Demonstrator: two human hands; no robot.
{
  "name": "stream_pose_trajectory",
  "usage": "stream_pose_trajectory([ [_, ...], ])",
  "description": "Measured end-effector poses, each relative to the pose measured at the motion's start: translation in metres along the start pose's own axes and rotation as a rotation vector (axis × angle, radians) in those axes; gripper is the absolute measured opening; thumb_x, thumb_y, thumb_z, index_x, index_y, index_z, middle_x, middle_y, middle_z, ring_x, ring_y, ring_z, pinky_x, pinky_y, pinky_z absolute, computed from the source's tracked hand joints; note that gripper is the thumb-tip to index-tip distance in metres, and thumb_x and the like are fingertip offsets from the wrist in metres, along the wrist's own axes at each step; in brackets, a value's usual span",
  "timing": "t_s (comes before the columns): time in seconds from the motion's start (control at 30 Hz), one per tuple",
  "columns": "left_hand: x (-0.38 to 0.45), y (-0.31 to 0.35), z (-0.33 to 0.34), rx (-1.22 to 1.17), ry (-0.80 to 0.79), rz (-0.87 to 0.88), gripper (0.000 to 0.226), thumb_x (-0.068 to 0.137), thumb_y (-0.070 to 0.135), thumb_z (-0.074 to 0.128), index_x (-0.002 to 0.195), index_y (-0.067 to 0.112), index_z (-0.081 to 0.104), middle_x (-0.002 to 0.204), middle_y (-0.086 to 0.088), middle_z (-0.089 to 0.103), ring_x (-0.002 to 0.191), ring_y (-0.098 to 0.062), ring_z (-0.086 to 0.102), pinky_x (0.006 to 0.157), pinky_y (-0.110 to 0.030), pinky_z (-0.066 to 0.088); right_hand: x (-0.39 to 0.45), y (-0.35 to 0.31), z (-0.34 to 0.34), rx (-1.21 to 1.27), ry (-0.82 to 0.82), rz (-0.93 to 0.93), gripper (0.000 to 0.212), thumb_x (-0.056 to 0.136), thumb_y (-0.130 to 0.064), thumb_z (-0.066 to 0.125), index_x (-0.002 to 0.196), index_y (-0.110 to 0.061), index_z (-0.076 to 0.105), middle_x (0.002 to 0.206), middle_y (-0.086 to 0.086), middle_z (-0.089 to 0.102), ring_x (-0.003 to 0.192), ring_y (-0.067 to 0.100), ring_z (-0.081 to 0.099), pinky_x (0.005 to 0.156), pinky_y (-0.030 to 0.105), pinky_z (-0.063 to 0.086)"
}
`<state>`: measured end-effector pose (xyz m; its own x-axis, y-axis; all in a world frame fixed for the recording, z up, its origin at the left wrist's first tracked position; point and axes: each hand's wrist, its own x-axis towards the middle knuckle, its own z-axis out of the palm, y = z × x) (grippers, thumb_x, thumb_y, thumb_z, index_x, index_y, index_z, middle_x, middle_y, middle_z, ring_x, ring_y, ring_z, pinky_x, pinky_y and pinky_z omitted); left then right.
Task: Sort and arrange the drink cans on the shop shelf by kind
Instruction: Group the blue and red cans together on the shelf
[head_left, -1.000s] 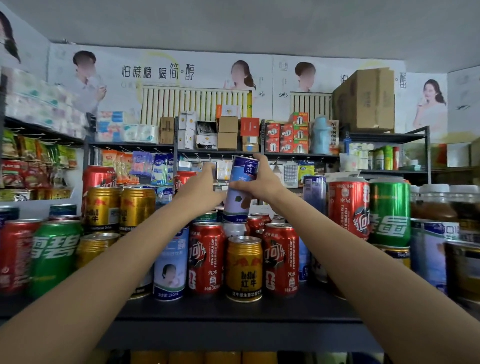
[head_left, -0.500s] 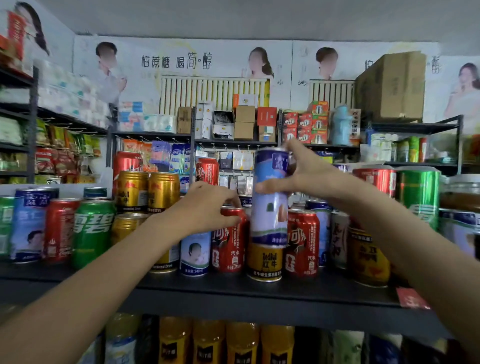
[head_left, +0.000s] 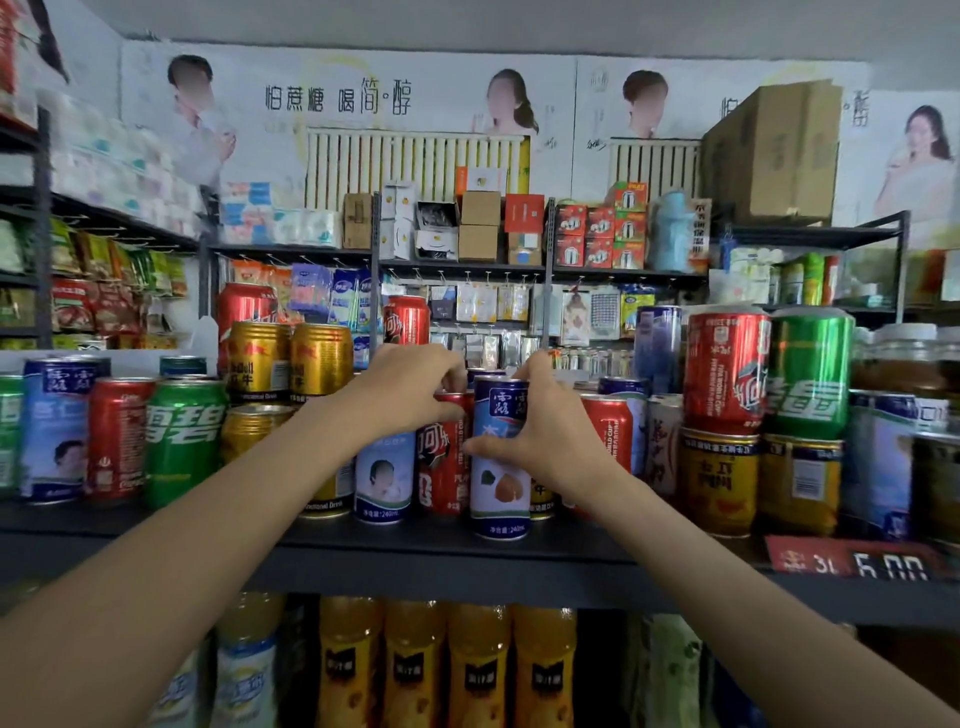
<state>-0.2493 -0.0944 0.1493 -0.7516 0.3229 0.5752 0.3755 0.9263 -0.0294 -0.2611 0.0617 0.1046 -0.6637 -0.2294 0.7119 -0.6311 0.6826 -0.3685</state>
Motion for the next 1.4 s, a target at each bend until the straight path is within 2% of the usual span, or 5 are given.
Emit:
stream_pose_trajectory([
  [0.53,-0.005,0.025,-0.001,-0.159,0.137,0.086,0.038,0.087,0.038,0.057,0.121,0.021,0.05,0.126,0.008,0.05,0.119,-0.012,0.045,0.106,-0.041,0.032,-0.001,0.003,-0.043,-0.165,-0.158,-0.044,0.079,0.073,-0.046,0.072,0.135,-0.014,0.034,0.132,0.005,0.04,0.12,0.019,0.038,0.099,0.031,0.036],
  [0.7,0.006,0.043,0.005,-0.136,0.117,0.15,0.045,0.088,0.044,0.053,0.128,0.023,0.047,0.136,0.008,0.046,0.127,-0.012,0.04,0.109,-0.035,0.022,0.029,0.034,-0.11,-0.357,-0.06,0.145,0.038,0.092,-0.021,0.056,0.126,-0.006,0.05,0.127,0.011,0.055,0.11,0.022,0.055,0.084,0.022,0.04],
  [1.0,0.033,0.069,0.024,0.181,-0.025,0.244,0.05,0.088,0.051,0.049,0.134,0.034,0.042,0.127,0.006,0.055,0.119,-0.019,0.045,0.101,-0.047,0.034,0.094,0.056,-0.065,-0.867,-0.587,0.301,0.034,0.094,-0.022,0.049,0.123,-0.004,0.052,0.127,0.01,0.054,0.101,0.025,0.052,0.082,0.032,0.042],
  [1.27,0.032,0.069,0.021,0.219,-0.039,0.272,0.051,0.091,0.041,0.05,0.14,0.034,0.034,0.126,0.002,0.057,0.113,-0.02,0.051,0.092,-0.04,0.04,0.097,0.051,-0.078,-0.75,-0.524,0.297,0.042,0.088,-0.023,0.061,0.123,-0.001,0.051,0.123,0.01,0.056,0.108,0.025,0.054,0.086,0.031,0.043],
  [1.4,0.032,0.071,0.019,0.174,-0.056,0.271,0.04,0.091,0.041,0.048,0.13,0.031,0.048,0.117,0.006,0.061,0.109,-0.016,0.053,0.102,-0.039,0.029,0.102,0.026,-0.114,-0.699,-0.16,0.138,0.027,0.091,-0.024,0.055,0.109,-0.005,0.054,0.114,0.012,0.059,0.1,0.022,0.051,0.102,0.04,0.036],
])
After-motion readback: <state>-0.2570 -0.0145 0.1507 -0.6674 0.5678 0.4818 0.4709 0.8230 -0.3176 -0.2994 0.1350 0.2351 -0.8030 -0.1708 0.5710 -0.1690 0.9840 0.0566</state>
